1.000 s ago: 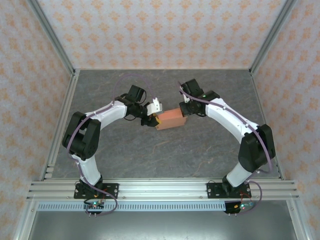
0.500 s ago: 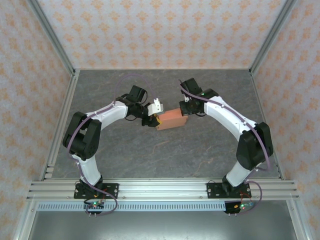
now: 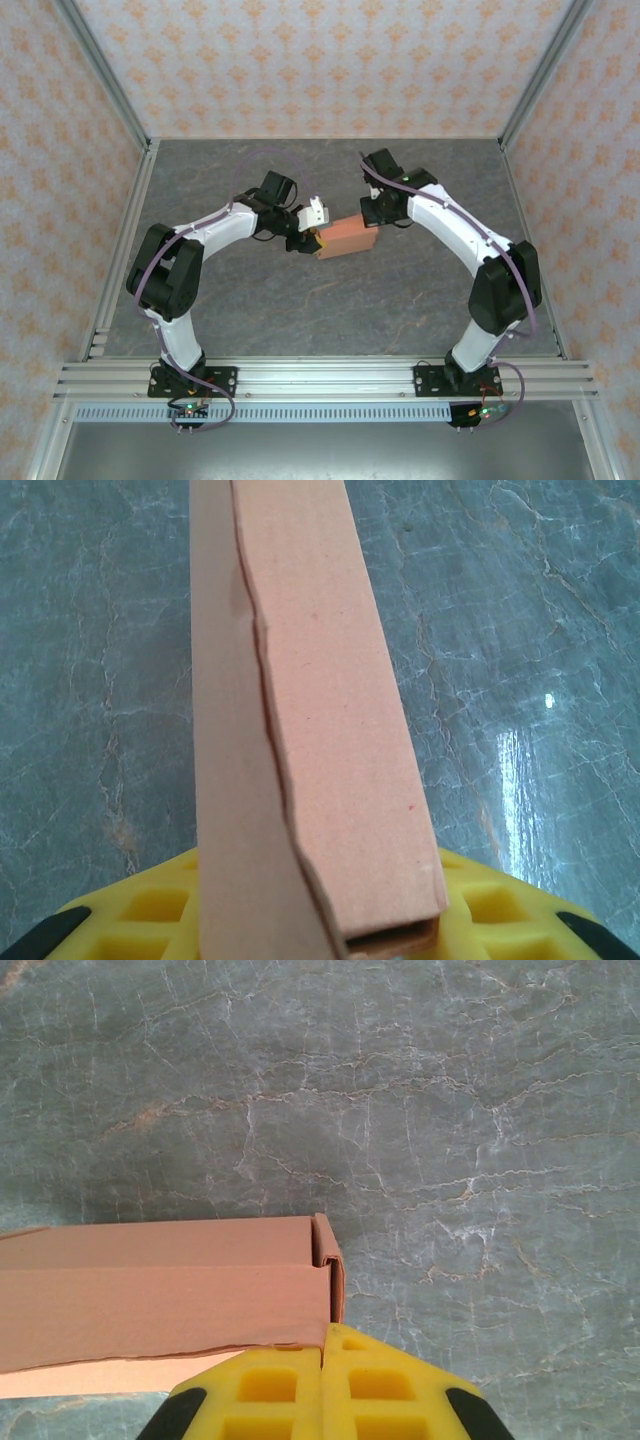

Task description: Fold the paper box

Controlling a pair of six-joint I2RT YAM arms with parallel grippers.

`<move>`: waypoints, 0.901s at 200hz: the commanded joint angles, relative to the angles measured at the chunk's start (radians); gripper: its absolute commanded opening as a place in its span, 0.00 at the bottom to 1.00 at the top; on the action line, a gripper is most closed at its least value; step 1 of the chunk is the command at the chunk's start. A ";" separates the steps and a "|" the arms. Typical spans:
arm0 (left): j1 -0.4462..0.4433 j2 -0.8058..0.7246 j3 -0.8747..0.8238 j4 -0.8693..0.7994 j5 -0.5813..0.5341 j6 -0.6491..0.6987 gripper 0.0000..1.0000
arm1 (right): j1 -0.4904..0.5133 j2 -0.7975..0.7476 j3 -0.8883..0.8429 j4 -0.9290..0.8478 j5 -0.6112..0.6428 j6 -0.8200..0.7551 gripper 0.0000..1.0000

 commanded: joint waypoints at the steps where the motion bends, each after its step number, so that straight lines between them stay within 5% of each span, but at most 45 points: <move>1: -0.012 0.020 0.020 -0.029 -0.046 -0.005 0.32 | -0.004 0.006 0.072 -0.052 -0.033 -0.026 0.02; 180: -0.023 0.035 0.039 -0.051 -0.063 0.000 0.31 | -0.043 0.010 -0.024 0.004 0.003 -0.090 0.01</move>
